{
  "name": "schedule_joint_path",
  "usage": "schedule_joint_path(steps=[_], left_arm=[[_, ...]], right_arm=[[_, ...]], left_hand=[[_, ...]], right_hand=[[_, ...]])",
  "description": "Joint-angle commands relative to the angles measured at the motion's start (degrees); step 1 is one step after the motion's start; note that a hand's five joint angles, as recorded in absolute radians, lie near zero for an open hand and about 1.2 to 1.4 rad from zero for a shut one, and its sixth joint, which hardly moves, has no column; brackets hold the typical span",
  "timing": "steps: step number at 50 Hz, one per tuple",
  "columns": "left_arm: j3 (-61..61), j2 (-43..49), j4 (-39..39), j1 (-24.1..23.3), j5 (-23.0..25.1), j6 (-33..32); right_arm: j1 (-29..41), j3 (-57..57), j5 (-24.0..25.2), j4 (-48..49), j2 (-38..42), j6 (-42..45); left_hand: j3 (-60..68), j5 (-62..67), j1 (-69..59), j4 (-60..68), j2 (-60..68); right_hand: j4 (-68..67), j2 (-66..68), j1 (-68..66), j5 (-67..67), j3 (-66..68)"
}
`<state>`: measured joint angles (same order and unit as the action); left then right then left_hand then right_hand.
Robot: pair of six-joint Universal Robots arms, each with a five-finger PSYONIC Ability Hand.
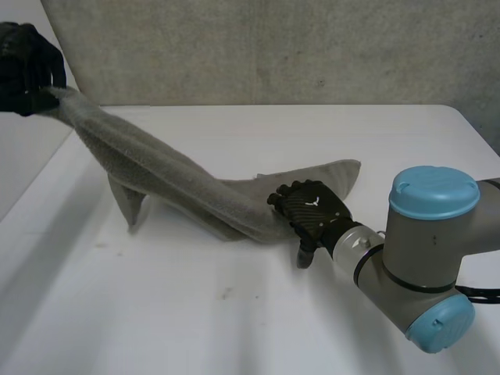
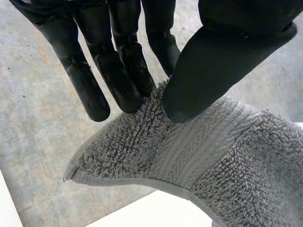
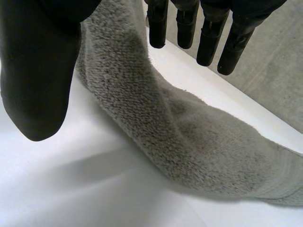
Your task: Fold the towel.
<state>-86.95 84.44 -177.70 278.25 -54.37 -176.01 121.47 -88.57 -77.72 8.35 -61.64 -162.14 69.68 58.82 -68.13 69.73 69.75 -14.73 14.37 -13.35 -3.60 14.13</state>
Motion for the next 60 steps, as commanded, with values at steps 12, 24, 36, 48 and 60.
schedule_joint_path(steps=[12, 24, 36, 48, 60], left_arm=[[3.18, 1.61, -0.02, -8.34, -10.57, 0.32], [4.51, 1.08, 0.69, -9.39, -11.55, 0.32], [3.71, 1.61, 0.69, -9.75, -11.55, 0.93], [3.01, 1.87, 0.42, -9.57, -11.28, 1.55], [1.96, 3.71, 0.16, -8.78, -11.02, 1.46]], right_arm=[[-3.96, -1.95, -0.6, -8.43, -2.61, -0.89], [-7.48, -8.46, 5.98, -11.76, -10.87, -0.37], [-4.14, -3.1, 10.65, -17.84, -2.17, -2.74], [-1.76, 19.73, 5.31, -17.75, 12.94, -7.22], [-0.45, 43.54, 2.74, -22.92, 26.02, -7.22]], left_hand=[[10.32, 11.18, -11.87, 10.27, 10.25], [10.32, 11.18, -11.87, 10.27, 10.25], [10.32, 11.18, -11.87, 10.27, 10.25], [10.32, 11.18, -11.87, 10.27, 10.25], [10.32, 11.18, -11.87, 10.27, 10.25]], right_hand=[[1.35, -0.98, -0.04, 0.21, -0.74], [-11.5, 11.86, -12.88, -12.63, 12.1], [-9.82, 10.18, -11.2, -10.95, 10.42], [4.73, -4.37, 3.35, 3.6, -4.13], [4.73, -4.37, 3.35, 3.6, -4.13]])
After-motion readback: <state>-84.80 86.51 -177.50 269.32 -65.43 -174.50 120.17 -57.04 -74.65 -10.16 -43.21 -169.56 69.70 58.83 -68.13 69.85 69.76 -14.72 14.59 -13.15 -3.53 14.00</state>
